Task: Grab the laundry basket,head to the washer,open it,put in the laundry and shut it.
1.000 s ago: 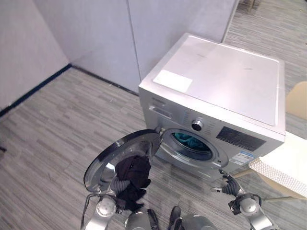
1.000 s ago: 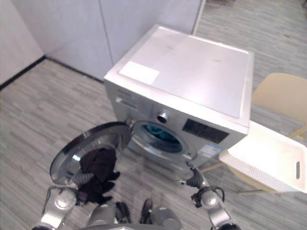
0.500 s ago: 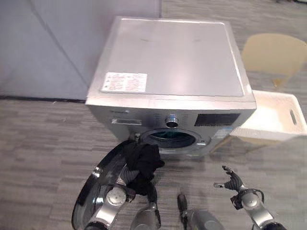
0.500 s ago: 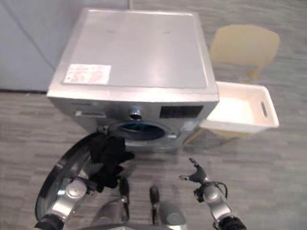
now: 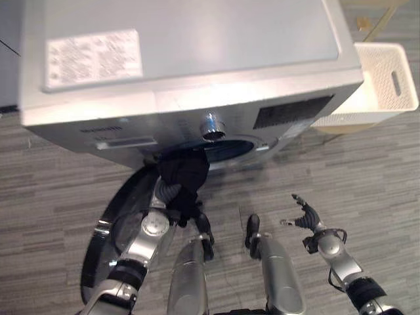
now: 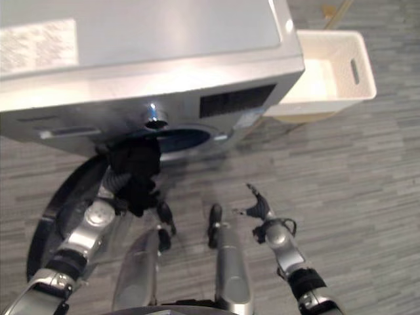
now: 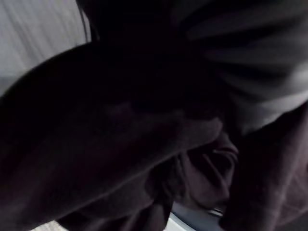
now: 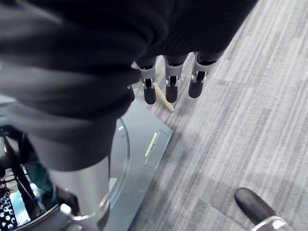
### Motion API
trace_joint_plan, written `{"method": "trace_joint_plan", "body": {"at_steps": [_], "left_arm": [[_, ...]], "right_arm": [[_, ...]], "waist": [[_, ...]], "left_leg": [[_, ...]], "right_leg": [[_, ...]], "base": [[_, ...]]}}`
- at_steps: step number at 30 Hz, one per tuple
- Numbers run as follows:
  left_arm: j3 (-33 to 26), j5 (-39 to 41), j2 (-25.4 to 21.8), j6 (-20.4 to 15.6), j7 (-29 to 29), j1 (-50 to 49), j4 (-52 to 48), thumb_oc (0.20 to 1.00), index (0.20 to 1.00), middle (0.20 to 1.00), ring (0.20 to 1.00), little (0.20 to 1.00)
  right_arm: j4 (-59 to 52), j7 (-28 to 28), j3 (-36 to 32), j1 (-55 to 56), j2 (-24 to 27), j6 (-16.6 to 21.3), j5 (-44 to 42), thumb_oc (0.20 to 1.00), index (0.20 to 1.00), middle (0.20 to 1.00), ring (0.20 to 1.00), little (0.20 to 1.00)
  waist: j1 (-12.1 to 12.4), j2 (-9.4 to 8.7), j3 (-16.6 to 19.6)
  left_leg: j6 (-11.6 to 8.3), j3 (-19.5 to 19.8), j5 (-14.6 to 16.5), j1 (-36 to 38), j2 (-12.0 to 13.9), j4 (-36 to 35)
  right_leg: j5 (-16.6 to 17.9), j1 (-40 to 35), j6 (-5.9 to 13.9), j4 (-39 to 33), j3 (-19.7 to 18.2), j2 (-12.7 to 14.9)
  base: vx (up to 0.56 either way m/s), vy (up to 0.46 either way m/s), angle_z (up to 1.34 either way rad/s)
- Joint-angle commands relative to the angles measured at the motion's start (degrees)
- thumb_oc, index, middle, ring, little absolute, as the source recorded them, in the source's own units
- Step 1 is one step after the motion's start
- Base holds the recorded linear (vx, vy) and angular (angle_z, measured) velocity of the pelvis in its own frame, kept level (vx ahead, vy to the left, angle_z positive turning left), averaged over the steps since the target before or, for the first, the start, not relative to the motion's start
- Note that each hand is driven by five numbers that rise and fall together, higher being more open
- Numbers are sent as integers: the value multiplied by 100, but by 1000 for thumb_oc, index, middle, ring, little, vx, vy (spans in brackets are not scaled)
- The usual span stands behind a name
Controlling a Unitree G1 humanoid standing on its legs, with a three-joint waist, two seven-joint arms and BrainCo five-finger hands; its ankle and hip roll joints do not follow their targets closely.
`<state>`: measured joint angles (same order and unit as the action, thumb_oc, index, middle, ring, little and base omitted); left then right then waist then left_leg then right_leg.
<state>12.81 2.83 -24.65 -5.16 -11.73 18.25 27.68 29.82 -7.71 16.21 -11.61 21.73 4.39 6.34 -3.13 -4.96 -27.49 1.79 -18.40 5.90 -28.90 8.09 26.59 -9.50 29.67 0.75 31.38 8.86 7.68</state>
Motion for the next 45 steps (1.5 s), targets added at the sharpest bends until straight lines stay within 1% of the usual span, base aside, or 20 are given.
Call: {"method": "trace_joint_plan", "body": {"at_steps": [1,3,9,11,12,13,15,16,21,26,27,28,29,33,35,36,37,41,44,45], "left_arm": [[-30,-85,-103,-462,-721,361,-251,200,200,200,200,200],[-13,-396,-340,-433,-999,826,-80,200,200,200,200,200],[469,-1543,-1734,-289,-1456,2412,474,200,200,200,200,200],[731,-1908,-2146,-173,-1631,2952,691,200,200,200,200,200],[1294,-2514,-2672,39,-1890,3818,960,200,200,200,200,200],[1352,-2512,-2666,36,-1899,3886,996,200,200,200,200,200],[1891,-2829,-2965,161,-2048,4679,1276,200,200,200,200,200],[2463,-2928,-3143,218,-2215,5501,1575,200,200,200,200,200],[3866,-3192,-3369,426,-2659,7274,2217,200,200,200,200,200],[4639,-3420,-3445,843,-3276,8217,2397,200,200,200,200,200],[4671,-3422,-3410,953,-3257,8228,2452,260,260,260,260,260],[4732,-3436,-3305,950,-3234,8296,2476,598,598,598,598,598],[4725,-3498,-3277,978,-3233,8321,2501,1000,1000,1000,1000,1000],[4379,-3356,-2662,750,-2467,8002,2591,1000,1000,1000,1000,1000],[3839,-2826,-2253,537,-1939,7572,2794,1000,1000,1000,1000,1000],[3809,-2819,-2242,530,-1932,7545,2793,1000,1000,1000,1000,1000],[3556,-2390,-2019,361,-1565,7406,2977,1000,1000,1000,1000,1000],[3265,-1686,-1857,148,-1090,7164,3100,1000,1000,1000,1000,1000],[2899,-1303,-2002,-23,-1027,6624,2600,1000,1000,1000,1000,1000],[2613,-1145,-2019,-94,-977,6106,2218,1000,1000,1000,1000,1000]], "right_arm": [[-608,-339,-24,256,207,284,-282,1000,1000,1000,1000,1000],[-943,-375,-70,262,320,404,-310,1000,1000,1000,1000,1000],[-1600,-376,-276,344,770,897,-505,1000,1000,1000,1000,1000],[-1669,-383,-306,377,861,1025,-549,1000,1000,1000,1000,1000],[-1713,-382,-305,390,982,1172,-656,1000,1000,1000,1000,1000],[-1708,-381,-325,383,960,1177,-659,1000,1000,1000,1000,1000],[-1792,-366,-347,371,1053,1298,-763,1000,1000,1000,1000,1000],[-1835,-313,-309,373,1110,1394,-944,1000,1000,1000,1000,1000],[-2100,-169,-244,447,1440,1603,-1384,1000,1000,1000,1000,1000],[-2278,-177,-158,626,1579,1760,-1701,1000,1000,1000,1000,1000],[-2257,-225,-130,629,1570,1781,-1710,1000,1000,1000,1000,1000],[-2210,-253,-89,612,1577,1784,-1743,1000,1000,1000,1000,1000],[-2189,-284,-88,616,1582,1785,-1761,1000,1000,1000,1000,1000],[-1993,-326,-44,420,1517,1607,-1611,1000,1000,1000,1000,1000],[-1984,-275,-73,341,1398,1494,-1531,1000,1000,1000,1000,1000],[-1989,-275,-77,362,1422,1488,-1528,1000,1000,1000,1000,1000],[-1986,-207,-97,318,1382,1388,-1488,1000,1000,1000,1000,1000],[-1983,-130,-106,345,1281,1282,-1375,1000,1000,1000,1000,1000],[-1836,-187,-142,392,1100,1196,-1191,1000,1000,1000,1000,1000],[-1721,-210,-112,378,997,1128,-1127,1000,1000,1000,1000,1000]], "waist": [[-144,102,309],[-269,152,288],[-569,384,230],[-624,470,233],[-685,532,231],[-667,529,239],[-716,557,266],[-750,563,274],[-856,576,322],[-844,613,361],[-825,620,377],[-818,629,391],[-806,627,386],[-750,613,382],[-735,548,381],[-735,570,393],[-741,553,408],[-737,542,470],[-667,558,521],[-614,566,561]], "left_leg": [[-107,381,784,-340,373,1199],[-85,432,919,-878,493,1714],[46,556,1309,-2009,763,2711],[87,638,1451,-2381,850,3028],[156,813,1600,-2854,905,3439],[157,830,1613,-2904,907,3473],[211,930,1706,-3213,921,3703],[250,1039,1793,-3496,922,3942],[276,1194,1874,-4133,882,4272],[286,1293,1892,-4729,814,4500],[284,1320,1893,-4829,804,4533],[283,1344,1888,-4904,787,4564],[285,1350,1884,-4941,788,4601],[303,1383,1882,-5008,747,4724],[313,1398,1877,-4997,728,4743],[313,1394,1878,-4989,728,4739],[313,1392,1867,-4977,715,4742],[269,1426,1809,-4914,673,4620],[188,1463,1678,-4736,635,4374],[137,1461,1595,-4516,609,4137]], "right_leg": [[-68,423,311,268,-128,2],[-245,965,240,733,-195,-35],[-670,2319,128,1860,-433,-46],[-806,2715,98,2155,-485,-40],[-921,3142,67,2510,-559,-65],[-936,3183,66,2539,-552,-62],[-993,3460,54,2729,-564,-80],[-1033,3704,38,2910,-569,-104],[-1044,4211,35,3134,-563,-105],[-975,4678,52,3281,-548,-105],[-959,4755,63,3300,-544,-112],[-944,4813,72,3344,-540,-111],[-947,4843,67,3366,-528,-101],[-958,4910,35,3469,-524,-137],[-969,4903,9,3491,-525,-153],[-971,4897,9,3489,-528,-153],[-966,4892,-4,3501,-518,-157],[-965,4848,-25,3427,-520,-139],[-925,4630,-22,3261,-480,-106],[-886,4407,-3,3085,-457,-76]], "base": [[-71,-109,-15],[-55,-81,-15],[-27,-1,-18],[-10,2,-11],[-13,-5,-5],[0,0,0],[16,7,3],[24,10,4],[10,10,2],[16,2,4],[0,0,0],[0,0,0],[7,-19,6],[3,-14,5],[-1,-16,2],[0,0,0],[0,0,0],[-31,-45,3],[-81,-59,8],[-87,-22,9]]}}
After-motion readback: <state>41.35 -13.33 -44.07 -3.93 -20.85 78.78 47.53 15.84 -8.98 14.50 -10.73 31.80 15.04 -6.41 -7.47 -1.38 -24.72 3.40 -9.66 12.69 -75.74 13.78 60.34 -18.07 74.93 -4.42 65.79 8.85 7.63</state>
